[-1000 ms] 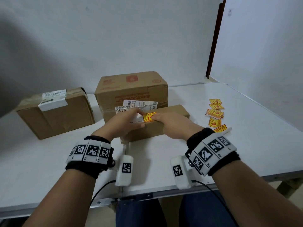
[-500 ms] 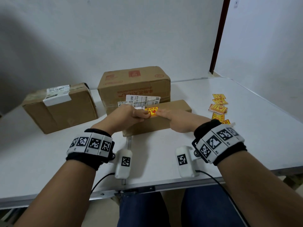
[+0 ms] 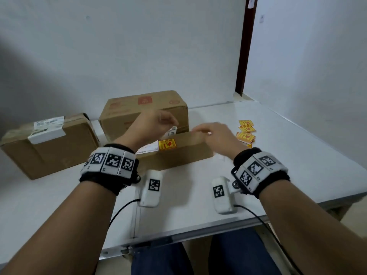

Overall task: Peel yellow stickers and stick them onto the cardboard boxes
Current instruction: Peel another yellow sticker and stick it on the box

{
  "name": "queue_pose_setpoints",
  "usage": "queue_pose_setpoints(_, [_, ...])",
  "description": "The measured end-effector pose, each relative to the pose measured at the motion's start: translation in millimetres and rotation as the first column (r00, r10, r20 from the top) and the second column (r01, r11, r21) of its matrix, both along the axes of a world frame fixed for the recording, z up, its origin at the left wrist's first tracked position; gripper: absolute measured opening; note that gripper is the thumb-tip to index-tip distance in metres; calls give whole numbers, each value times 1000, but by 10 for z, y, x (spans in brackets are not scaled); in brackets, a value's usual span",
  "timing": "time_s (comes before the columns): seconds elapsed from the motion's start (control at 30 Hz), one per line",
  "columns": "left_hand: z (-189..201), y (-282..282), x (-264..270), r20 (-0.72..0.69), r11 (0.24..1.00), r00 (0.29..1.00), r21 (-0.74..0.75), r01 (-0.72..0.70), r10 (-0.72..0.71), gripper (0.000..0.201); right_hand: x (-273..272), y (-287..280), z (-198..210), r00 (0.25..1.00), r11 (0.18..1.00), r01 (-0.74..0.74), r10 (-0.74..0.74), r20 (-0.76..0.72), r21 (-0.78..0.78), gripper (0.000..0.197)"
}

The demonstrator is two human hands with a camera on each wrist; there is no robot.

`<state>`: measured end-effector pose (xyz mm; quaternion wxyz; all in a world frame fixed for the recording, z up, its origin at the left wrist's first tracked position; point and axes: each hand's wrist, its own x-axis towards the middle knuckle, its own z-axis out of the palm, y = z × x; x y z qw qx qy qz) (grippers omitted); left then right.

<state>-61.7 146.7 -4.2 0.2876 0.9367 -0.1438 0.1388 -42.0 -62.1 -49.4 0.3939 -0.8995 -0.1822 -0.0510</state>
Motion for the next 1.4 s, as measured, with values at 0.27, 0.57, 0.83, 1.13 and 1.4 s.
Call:
queue_pose_setpoints(0.27, [36, -913, 439, -120, 977, 971, 26, 213, -208, 17, 194, -1158, -21, 861, 860, 420, -479, -173, -292, 29])
queue_pose_setpoints(0.57, [-167, -1406, 638, -299, 971, 925, -115, 208, -234, 19, 76, -1275, -154, 875, 806, 226, -415, -250, -548, 37])
queue_pose_setpoints(0.83, [-249, -1257, 616, -308, 895, 910, -426, 128, -277, 20, 164, -1214, -165, 911, 942, 331, -335, -240, -60, 7])
queue_pose_setpoints(1.13, [26, -506, 264, -288, 791, 927, -611, 16, -241, 46, 130, -260, 250, 996, 905, 63, -32, -80, 421, 10])
queue_pose_setpoints(1.4, [42, 81, -145, -142, 817, 989, -576, -41, -51, 16, 35, 411, 289, 980, 880, -112, 174, -94, 461, 18])
